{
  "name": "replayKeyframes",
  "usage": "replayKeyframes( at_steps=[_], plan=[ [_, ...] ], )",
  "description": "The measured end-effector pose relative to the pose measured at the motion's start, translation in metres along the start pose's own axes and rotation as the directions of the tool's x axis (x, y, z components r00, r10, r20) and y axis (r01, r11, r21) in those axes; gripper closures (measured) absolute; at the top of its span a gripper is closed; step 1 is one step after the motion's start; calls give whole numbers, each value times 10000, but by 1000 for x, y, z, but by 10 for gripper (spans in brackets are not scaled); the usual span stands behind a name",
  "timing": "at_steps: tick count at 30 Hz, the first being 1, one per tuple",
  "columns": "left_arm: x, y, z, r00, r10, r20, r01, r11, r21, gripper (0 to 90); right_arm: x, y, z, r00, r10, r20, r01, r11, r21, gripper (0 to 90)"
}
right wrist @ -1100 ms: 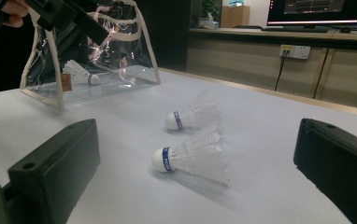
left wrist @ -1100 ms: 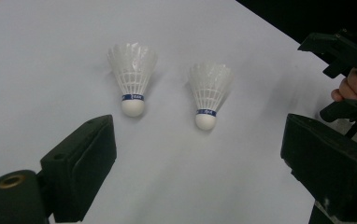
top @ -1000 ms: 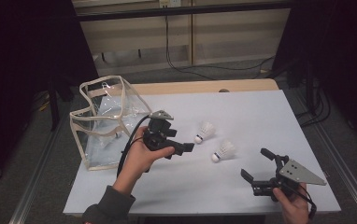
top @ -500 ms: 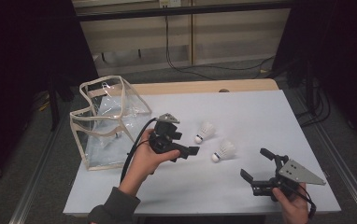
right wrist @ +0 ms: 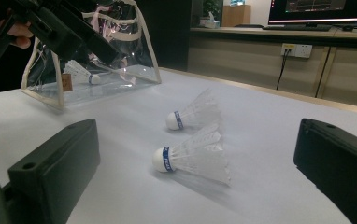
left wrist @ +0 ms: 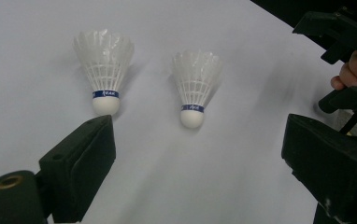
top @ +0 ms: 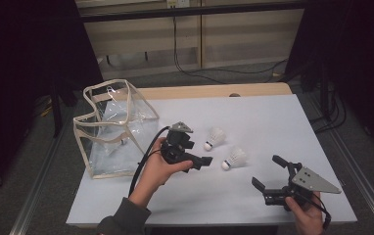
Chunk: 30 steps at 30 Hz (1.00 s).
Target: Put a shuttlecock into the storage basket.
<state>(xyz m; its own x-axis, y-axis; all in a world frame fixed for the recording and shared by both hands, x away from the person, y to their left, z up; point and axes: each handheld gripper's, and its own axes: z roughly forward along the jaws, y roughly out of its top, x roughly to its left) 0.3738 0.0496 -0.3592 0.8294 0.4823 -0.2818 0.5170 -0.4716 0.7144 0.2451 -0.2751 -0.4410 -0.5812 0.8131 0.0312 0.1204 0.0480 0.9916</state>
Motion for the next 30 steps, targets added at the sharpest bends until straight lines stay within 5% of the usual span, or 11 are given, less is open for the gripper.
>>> replayKeyframes(
  at_steps=[18,25,30],
  plan=[
    [0,-4,19,9997,137,193,-141,9997,202,60,-1,0,-1,10000,-6,64,6,10000,-20,4],
    [-1,-6,28,9996,262,-46,-261,9996,113,42,-1,0,-1,10000,-5,57,5,10000,-18,4],
    [-2,-7,34,9979,644,-106,-642,9977,214,42,-1,0,-1,10000,14,57,-14,10000,-11,5]
  ],
)
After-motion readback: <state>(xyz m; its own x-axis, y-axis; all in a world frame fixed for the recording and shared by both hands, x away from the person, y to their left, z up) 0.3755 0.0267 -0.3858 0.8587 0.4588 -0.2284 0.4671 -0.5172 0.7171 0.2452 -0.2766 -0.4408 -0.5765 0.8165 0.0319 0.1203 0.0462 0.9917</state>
